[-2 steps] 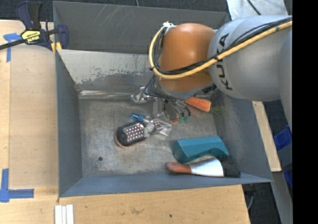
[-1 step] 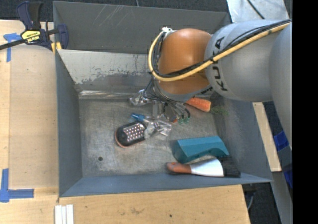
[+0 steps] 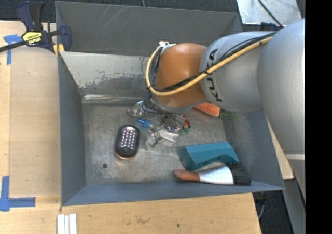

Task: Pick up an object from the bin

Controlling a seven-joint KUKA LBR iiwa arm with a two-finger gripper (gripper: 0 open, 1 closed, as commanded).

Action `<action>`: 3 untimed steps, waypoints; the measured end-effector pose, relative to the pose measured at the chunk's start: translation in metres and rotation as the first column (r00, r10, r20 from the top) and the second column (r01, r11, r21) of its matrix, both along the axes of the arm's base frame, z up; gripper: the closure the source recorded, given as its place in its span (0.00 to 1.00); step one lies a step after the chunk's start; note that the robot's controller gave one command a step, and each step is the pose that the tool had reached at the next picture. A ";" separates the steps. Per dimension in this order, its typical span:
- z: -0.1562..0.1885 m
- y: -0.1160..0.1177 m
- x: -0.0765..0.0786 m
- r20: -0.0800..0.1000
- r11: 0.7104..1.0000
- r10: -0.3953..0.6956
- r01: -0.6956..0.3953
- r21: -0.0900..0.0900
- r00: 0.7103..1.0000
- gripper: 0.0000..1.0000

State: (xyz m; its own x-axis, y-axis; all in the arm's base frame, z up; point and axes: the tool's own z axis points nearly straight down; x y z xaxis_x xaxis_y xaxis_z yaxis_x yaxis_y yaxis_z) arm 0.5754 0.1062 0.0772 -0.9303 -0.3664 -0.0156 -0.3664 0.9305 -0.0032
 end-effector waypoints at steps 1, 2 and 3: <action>0.001 -0.001 -0.004 -0.016 1.000 -0.001 0.001 -0.004 1.000 1.00; 0.001 -0.001 -0.004 -0.016 1.000 -0.001 0.001 -0.004 1.000 1.00; 0.003 -0.001 -0.004 -0.016 1.000 -0.002 0.002 -0.004 1.000 1.00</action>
Offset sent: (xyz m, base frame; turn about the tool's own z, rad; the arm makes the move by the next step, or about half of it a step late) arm 0.0000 0.0000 0.0000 0.0000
